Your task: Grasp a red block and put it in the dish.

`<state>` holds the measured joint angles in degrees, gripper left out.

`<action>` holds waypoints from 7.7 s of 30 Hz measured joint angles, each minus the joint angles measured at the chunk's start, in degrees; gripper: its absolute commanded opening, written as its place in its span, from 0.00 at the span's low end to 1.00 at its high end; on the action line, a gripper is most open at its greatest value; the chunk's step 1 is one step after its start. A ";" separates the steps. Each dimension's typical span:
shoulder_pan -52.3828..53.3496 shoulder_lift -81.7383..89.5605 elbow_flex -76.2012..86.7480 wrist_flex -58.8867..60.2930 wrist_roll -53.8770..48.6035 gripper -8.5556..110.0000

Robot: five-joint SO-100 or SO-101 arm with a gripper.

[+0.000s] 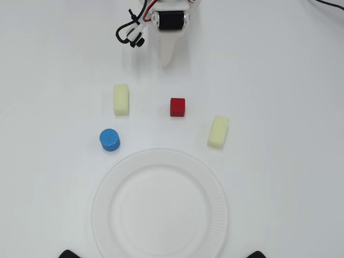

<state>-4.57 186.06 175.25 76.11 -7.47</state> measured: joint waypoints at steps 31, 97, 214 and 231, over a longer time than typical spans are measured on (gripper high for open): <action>-2.11 1.14 0.44 0.79 -3.52 0.13; -5.01 -87.71 -51.94 -26.81 5.62 0.26; 5.62 1.05 -8.26 -11.43 -11.34 0.33; 3.78 1.05 -1.23 0.44 7.38 0.30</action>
<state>-0.79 187.12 174.02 76.55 -0.09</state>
